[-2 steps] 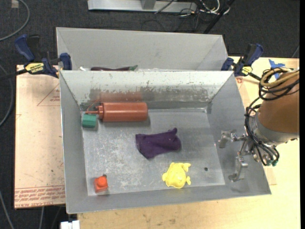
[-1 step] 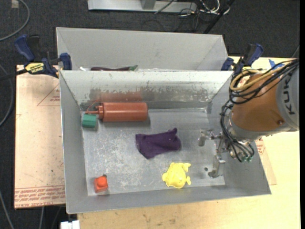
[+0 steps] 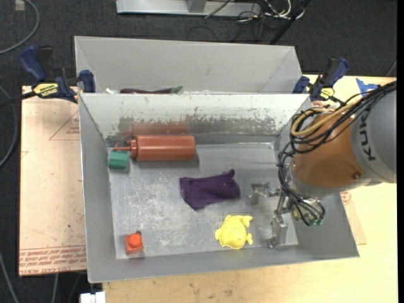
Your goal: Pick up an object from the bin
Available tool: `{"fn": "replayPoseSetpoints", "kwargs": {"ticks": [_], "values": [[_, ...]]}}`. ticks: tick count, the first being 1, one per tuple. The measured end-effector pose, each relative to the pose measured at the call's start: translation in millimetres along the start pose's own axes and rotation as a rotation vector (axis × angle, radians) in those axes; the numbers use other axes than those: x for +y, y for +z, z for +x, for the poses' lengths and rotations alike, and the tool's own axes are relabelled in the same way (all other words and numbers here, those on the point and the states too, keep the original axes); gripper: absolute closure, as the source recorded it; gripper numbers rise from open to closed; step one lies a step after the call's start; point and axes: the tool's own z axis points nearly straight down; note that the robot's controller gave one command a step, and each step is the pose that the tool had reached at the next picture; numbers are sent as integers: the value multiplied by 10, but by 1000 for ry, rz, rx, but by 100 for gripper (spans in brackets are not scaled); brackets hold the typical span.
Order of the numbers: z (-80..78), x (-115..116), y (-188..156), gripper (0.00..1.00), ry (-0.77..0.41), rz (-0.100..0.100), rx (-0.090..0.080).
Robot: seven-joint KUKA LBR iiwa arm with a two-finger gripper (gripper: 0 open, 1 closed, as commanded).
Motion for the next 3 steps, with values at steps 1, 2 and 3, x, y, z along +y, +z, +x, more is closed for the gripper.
{"fn": "replayPoseSetpoints", "kwargs": {"ticks": [1,2,3], "values": [[117,37,-1,0,22,11,-5],[-115,491,50,0,-28,3,-2],[46,736,36,100,-97,15,-27]]}}
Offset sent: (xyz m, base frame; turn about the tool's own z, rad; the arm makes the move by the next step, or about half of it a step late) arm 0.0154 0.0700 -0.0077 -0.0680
